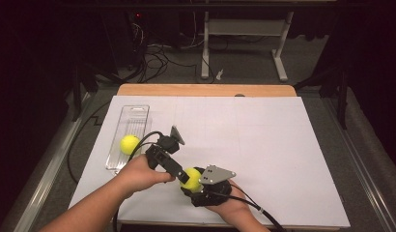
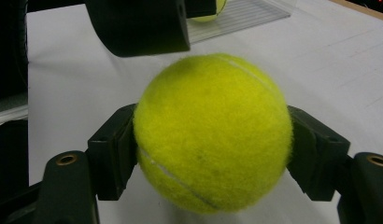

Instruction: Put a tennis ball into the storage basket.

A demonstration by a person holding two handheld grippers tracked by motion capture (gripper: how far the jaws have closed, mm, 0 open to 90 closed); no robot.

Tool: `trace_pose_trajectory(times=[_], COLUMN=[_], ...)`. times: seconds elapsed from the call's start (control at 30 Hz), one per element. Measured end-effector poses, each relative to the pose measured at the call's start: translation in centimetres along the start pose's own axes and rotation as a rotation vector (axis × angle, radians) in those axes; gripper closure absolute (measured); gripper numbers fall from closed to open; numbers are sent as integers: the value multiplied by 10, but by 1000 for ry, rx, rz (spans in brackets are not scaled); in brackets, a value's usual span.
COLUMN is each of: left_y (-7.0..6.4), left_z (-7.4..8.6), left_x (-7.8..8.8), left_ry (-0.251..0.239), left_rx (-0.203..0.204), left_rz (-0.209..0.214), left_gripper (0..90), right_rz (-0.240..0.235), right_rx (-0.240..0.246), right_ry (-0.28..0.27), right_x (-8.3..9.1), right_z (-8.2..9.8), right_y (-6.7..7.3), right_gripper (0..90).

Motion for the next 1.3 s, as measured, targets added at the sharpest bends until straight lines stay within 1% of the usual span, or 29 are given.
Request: trace_pose_trajectory(times=[0.07,0.1,0.17,0.23,0.3,0.4,0.43,0.47,0.57,0.63,0.73,0.77,0.8,0.87,0.97,1.0,1.07,1.1,1.2,1.3], left_y=[-3,-4,-7,-9,-11,-13,-14,-14,-16,-17,-20,-20,-20,-20,-20,-20,-19,-20,-21,-22], left_z=[-1,-1,-1,0,0,1,1,2,3,4,5,6,6,7,7,7,8,7,8,7], left_x=[-1,-1,-3,-5,-8,-10,-12,-13,-17,-19,-22,-23,-24,-26,-29,-30,-31,-31,-31,-29], left_ry=[0,0,1,10,9,19,19,25,27,34,31,44,40,50,45,42,48,44,41,40], left_rx=[4,-1,6,1,7,-3,2,-3,2,-5,8,-8,5,-3,8,12,8,14,6,11], left_rz=[4,5,14,15,16,19,21,22,25,29,32,35,35,36,39,39,41,41,50,63], left_gripper=[8,8,8,8,8,8,8,8,8,9,9,9,10,10,16,21,28,32,69,112], right_rz=[-2,-4,-6,-7,-5,-6,-5,-4,-4,-5,-3,-4,-6,-7,-8,-7,-7,-6,-6,-5], right_rx=[0,4,6,7,4,4,9,9,8,6,8,11,9,5,7,2,-1,1,2,4], right_ry=[-4,-6,-7,-9,-9,-14,-14,-16,-21,-24,-25,-26,-28,-33,-39,-41,-44,-44,-45,-46], right_x=[0,-1,0,0,0,0,0,0,0,0,0,0,0,1,2,2,2,3,3,3], right_z=[-1,-1,-2,-2,-2,-3,-3,-4,-5,-6,-6,-6,-7,-7,-8,-9,-9,-9,-10,-10], right_y=[1,1,2,2,3,3,3,3,3,4,4,4,4,5,5,5,5,5,4,4], right_gripper=[278,278,278,278,278,278,278,278,278,278,278,278,278,278,278,278,278,278,278,278])
Point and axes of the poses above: each handheld gripper's, and its own axes: x roughly backward along the jaws, z roughly out of its underside, y roughly to its left, the point moved 8 cm from there along -x, roughly forward along the jaws, and after that the axes turned 5 degrees about -x, right-handed, at the moved point
